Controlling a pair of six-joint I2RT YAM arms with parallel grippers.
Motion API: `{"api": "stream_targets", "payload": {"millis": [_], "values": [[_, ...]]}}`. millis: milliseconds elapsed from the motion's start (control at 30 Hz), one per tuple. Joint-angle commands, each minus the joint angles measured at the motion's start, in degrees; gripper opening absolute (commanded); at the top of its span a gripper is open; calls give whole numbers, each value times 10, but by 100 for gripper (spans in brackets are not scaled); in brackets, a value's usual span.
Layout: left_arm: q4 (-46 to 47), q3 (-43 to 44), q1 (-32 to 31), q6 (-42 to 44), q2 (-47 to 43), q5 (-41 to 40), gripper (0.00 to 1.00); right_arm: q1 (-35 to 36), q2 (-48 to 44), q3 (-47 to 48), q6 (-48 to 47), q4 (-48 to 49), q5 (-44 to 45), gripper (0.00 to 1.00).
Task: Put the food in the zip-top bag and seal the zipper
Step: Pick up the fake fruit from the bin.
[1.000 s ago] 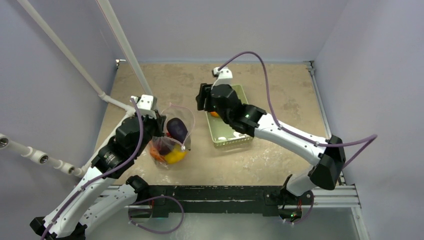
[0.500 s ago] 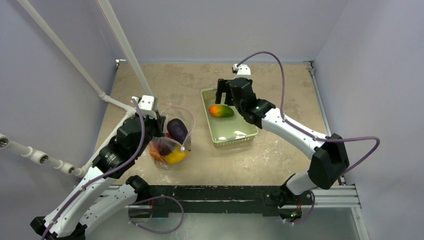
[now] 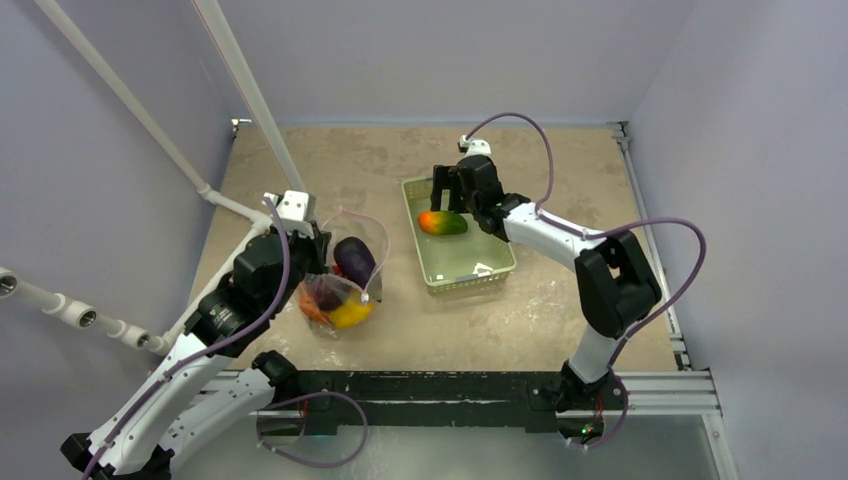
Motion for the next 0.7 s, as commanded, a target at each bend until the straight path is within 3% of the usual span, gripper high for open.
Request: {"api": "stream_targets", "payload": {"millis": [0,367,667], "values": [[20,-1,2,8,-5,-3,0,-14,19,16,-14,47,-47,99],[21,0,2,9,-5,3,0,-38,83,23,-22,67,-145,99],[20,-1,2,7,-15,5,0,-40,73,-10,-16,89,-198,99]]}}
